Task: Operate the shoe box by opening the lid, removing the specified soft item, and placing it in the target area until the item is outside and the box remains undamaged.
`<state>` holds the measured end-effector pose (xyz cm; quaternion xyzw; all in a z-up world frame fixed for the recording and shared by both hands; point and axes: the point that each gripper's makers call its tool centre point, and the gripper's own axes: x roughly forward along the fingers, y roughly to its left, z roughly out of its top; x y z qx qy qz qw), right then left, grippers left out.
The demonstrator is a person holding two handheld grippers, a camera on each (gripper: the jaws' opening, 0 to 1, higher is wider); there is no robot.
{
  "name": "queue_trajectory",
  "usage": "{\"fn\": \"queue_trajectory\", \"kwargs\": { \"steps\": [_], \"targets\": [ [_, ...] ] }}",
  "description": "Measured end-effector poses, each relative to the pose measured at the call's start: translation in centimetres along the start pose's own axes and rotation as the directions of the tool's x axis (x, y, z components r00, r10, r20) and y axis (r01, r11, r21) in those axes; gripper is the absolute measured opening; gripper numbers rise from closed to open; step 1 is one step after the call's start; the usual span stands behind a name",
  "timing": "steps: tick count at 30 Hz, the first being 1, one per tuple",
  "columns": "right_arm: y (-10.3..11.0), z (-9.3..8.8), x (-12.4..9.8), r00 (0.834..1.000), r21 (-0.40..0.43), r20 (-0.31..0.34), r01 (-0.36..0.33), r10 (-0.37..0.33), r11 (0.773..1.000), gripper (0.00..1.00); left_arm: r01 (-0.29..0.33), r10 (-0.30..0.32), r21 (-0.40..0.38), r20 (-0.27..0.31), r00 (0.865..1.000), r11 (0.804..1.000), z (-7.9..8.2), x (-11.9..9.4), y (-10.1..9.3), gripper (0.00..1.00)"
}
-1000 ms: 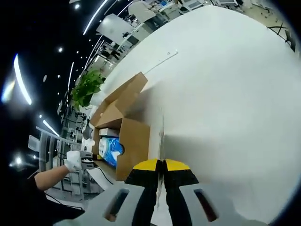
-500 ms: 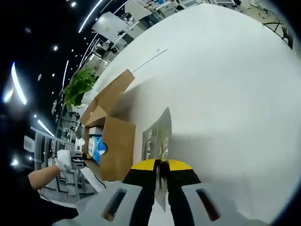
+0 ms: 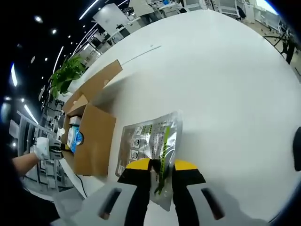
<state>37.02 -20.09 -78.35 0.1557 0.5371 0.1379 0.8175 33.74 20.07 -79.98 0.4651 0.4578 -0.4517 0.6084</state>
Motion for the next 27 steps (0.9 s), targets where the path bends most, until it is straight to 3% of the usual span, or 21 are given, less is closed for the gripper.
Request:
{"fn": "queue_trajectory", "kwargs": {
  "steps": [10,27],
  "targets": [
    [-0.8,0.3,-0.3,0.998,-0.034,0.029,0.052,-0.051,0.998,0.14,0.000,0.000,-0.001,-0.001,1.000,1.000,0.0,0.0,0.0,0.06],
    [-3.0,0.9,-0.7,0.992,-0.008,0.066,0.111,-0.110,0.994,0.17,-0.006,0.006,-0.003,-0.023,1.000,1.000,-0.1,0.1,0.0,0.06]
  ]
}}
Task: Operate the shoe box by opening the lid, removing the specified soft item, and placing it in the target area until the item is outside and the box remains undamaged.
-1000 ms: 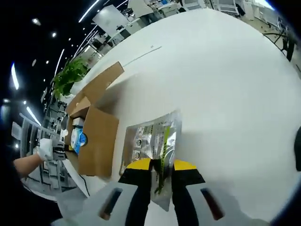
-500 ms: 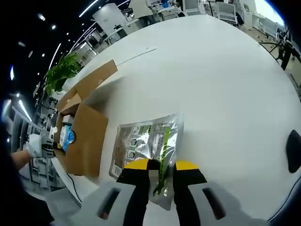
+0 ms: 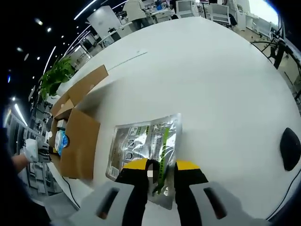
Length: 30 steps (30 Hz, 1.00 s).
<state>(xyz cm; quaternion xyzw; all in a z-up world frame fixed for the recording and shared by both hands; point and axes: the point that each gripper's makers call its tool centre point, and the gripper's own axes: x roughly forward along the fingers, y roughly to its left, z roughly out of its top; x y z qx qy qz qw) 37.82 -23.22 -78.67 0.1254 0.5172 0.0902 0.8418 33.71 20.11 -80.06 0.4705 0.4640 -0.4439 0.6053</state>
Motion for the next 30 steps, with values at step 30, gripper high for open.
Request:
{"fn": "queue_trajectory", "kwargs": {
  "steps": [30],
  "targets": [
    [2.1,0.5,-2.0,0.979,-0.260,0.201,0.098,-0.045,0.961,0.33,0.007,-0.006,0.027,-0.039,0.999,1.000,-0.4,0.1,0.0,0.05]
  ]
}}
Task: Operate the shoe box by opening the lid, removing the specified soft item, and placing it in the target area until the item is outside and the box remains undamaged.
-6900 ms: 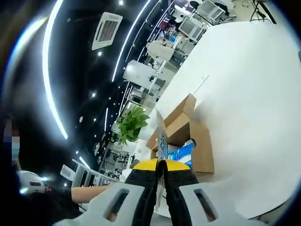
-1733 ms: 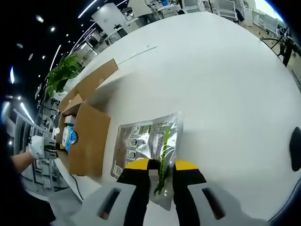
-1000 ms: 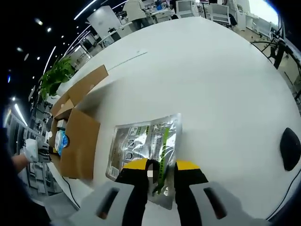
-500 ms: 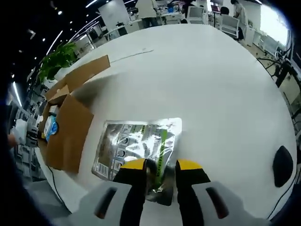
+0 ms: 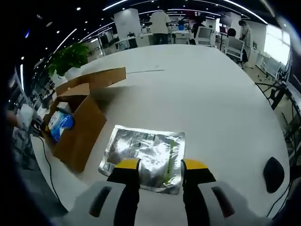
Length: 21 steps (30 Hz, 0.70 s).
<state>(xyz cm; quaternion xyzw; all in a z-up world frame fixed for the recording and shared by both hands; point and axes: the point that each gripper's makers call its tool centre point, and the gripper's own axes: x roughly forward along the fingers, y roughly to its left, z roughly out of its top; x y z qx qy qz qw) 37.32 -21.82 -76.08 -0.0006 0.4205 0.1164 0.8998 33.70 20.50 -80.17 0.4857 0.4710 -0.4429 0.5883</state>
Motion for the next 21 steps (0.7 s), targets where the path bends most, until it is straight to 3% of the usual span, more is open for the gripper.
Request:
{"fn": "queue_trajectory", "kwargs": {
  "steps": [4,7,13,15,21],
  "targets": [
    [1.7,-0.8,-0.5,1.000,-0.008,0.018,-0.002,0.002,1.000,0.36,0.008,-0.008,-0.002,-0.001,1.000,1.000,0.0,0.0,0.0,0.05],
    [2.6,-1.0,-0.5,0.999,-0.061,0.039,0.010,-0.007,0.998,0.42,0.001,-0.001,-0.004,-0.001,1.000,1.000,0.1,0.0,0.0,0.05],
    [3.5,-2.0,-0.9,1.000,-0.125,0.021,0.010,-0.008,0.992,0.47,-0.004,0.004,0.001,-0.014,1.000,1.000,0.0,0.0,0.1,0.05],
    [3.1,-2.5,-1.1,1.000,-0.149,-0.005,0.021,-0.022,0.989,0.47,0.012,-0.012,-0.032,-0.018,1.000,0.999,0.1,0.0,0.3,0.05],
    [2.6,-2.3,-1.6,1.000,-0.070,0.025,0.015,-0.014,0.997,0.47,-0.001,0.000,-0.047,-0.028,1.000,0.999,0.1,-0.1,0.0,0.05]
  ]
}}
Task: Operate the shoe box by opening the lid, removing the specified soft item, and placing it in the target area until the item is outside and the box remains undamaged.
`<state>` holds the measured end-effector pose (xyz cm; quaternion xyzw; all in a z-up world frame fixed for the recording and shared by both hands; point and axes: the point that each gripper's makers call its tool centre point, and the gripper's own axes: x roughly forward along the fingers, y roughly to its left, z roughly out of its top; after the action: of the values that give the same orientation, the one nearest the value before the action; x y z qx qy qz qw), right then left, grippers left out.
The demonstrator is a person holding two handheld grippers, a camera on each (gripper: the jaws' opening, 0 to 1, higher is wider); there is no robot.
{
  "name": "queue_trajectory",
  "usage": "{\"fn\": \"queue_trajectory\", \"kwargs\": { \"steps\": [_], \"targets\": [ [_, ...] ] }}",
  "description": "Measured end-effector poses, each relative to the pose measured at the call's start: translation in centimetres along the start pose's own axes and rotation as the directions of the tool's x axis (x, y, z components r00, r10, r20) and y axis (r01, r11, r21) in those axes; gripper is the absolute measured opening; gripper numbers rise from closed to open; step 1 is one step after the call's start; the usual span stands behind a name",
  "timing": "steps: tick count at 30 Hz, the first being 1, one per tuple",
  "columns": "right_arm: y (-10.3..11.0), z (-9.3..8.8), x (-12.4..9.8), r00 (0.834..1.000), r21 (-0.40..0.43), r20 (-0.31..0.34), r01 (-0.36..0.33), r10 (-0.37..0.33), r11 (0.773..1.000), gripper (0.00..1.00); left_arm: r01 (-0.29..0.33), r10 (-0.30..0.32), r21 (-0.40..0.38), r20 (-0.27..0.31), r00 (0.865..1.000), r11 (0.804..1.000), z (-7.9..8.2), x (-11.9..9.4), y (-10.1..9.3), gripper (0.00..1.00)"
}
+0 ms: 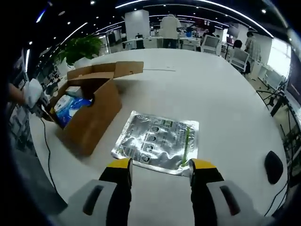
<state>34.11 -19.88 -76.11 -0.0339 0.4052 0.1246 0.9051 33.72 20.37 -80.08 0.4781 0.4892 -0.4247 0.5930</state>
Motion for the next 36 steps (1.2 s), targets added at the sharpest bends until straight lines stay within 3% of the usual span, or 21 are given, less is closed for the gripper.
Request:
{"fn": "queue_trajectory", "kwargs": {
  "steps": [8,12,18,26,31,36],
  "targets": [
    [-0.2,0.6,-0.3,1.000,-0.088,-0.010,0.002,-0.003,0.996,0.48,0.031,-0.032,0.010,0.017,0.999,0.999,0.1,-0.3,-1.1,0.02],
    [-0.4,1.1,-0.3,1.000,-0.076,0.012,0.017,-0.016,0.997,0.61,0.011,-0.011,0.013,0.025,1.000,1.000,0.1,-0.2,-0.9,0.03],
    [0.4,1.1,0.2,1.000,-0.125,0.001,0.013,-0.013,0.992,0.60,-0.005,0.003,0.029,0.068,0.998,1.000,0.2,-0.4,-1.3,0.03],
    [-0.1,0.7,0.8,0.999,-0.180,-0.047,0.005,-0.014,0.984,0.59,0.019,-0.020,0.007,0.054,0.998,1.000,0.3,-0.4,-1.1,0.04],
    [-0.1,1.6,1.2,0.999,-0.168,-0.033,0.002,-0.007,0.986,0.58,0.002,-0.002,0.006,0.059,0.998,1.000,0.3,-0.4,-1.0,0.04],
    [0.2,1.8,1.8,0.999,-0.179,-0.031,-0.015,0.010,0.984,0.58,0.026,-0.025,-0.032,0.044,0.999,0.999,0.3,-0.3,-0.8,0.05]
  ]
}}
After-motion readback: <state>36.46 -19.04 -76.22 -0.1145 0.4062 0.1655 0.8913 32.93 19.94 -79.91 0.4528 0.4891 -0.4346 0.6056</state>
